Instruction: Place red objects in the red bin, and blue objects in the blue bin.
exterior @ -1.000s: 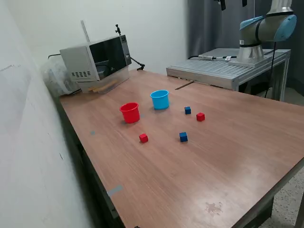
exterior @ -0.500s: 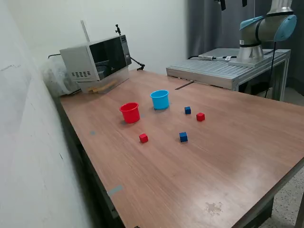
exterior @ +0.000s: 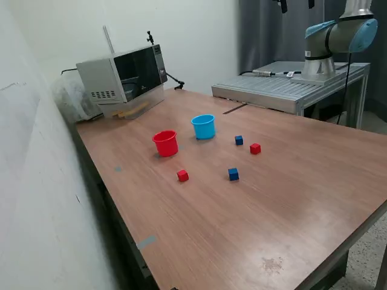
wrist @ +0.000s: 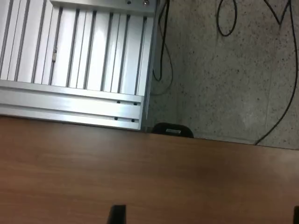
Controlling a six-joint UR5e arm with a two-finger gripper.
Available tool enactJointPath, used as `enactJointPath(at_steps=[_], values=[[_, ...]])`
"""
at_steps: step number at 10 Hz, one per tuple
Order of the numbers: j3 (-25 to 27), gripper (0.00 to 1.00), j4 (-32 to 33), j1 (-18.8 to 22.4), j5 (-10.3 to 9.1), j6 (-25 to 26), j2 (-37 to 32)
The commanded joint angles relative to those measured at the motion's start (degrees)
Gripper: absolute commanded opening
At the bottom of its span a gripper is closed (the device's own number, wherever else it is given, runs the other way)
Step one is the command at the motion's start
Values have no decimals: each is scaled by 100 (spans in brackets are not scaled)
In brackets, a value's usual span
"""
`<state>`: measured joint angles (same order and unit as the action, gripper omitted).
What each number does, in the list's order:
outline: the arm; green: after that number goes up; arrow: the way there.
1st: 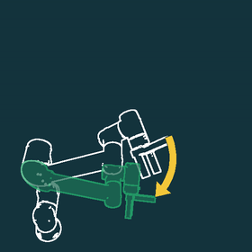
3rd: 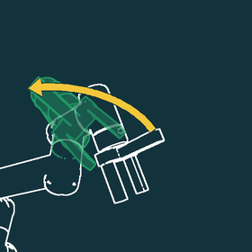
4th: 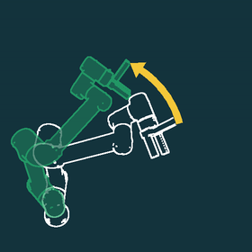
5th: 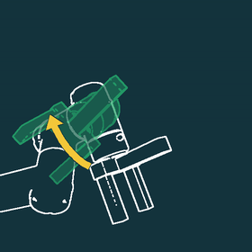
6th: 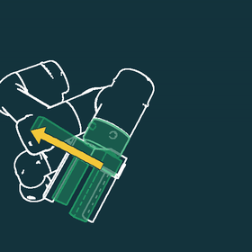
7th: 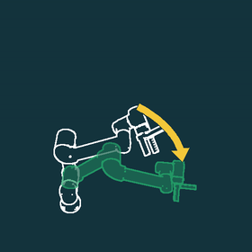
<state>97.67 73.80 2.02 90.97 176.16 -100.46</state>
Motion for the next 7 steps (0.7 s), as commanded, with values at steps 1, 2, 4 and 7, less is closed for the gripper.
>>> enactJointPath(at_steps=[1,2,4,7], values=[[-2,100,3,0,0,-3,0],[-11,100,3,0,-9,-3,0],[-20,100,11,0,-9,6,0],[-73,100,64,17,-44,32,35]])
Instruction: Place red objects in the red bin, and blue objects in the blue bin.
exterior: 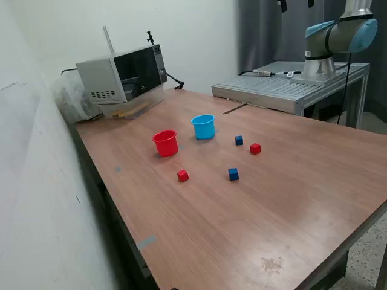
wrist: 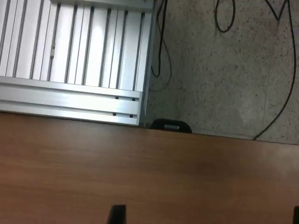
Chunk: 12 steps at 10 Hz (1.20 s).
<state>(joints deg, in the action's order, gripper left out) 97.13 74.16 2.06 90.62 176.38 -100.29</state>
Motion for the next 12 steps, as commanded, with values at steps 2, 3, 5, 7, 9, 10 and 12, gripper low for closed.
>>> enactJointPath(at_steps=[2,3,5,7,9,10,12], values=[[-219,100,46,40,-9,28,106],[-273,100,107,32,-9,28,132],[-317,100,484,32,0,63,203],[-309,100,1428,-38,-9,753,299],[-221,100,2380,-47,-18,925,728],[-29,100,2802,-47,-27,1038,1044],[471,100,3601,-47,-88,1136,1608]])
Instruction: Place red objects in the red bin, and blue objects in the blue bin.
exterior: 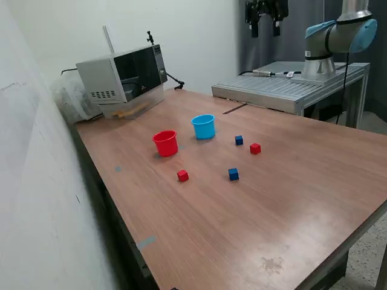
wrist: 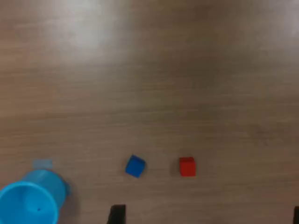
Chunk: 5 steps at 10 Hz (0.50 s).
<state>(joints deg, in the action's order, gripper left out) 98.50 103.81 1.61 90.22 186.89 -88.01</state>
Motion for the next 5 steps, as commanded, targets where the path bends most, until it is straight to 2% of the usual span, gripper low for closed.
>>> enactJointPath(at_steps=[1,3,5], values=[[528,100,1023,-11,-100,363,581],[757,100,1596,-46,-101,559,1134],[890,100,2062,-406,-101,559,1565]])
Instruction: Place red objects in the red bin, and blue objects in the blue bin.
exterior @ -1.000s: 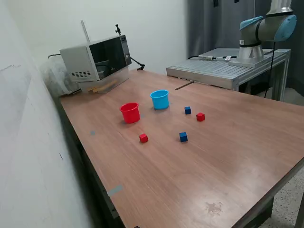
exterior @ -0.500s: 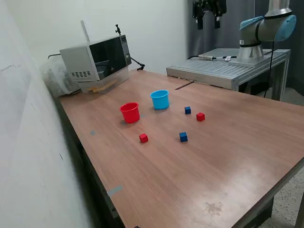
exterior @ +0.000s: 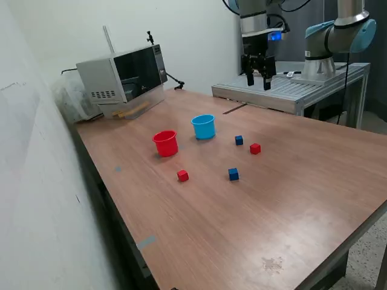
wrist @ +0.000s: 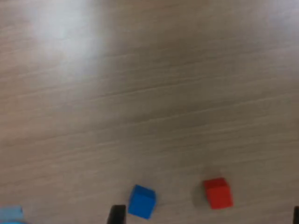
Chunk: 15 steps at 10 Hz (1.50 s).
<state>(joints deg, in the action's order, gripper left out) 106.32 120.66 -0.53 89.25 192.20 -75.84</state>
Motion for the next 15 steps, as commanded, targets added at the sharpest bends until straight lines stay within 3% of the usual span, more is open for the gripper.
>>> enactJointPath(at_steps=[1,6,10,15], values=[[65,100,640,-333,-4,37,603],[47,100,1617,-519,5,176,1395],[-93,100,1654,-483,5,599,1773],[-278,100,1724,-457,14,617,2134]])
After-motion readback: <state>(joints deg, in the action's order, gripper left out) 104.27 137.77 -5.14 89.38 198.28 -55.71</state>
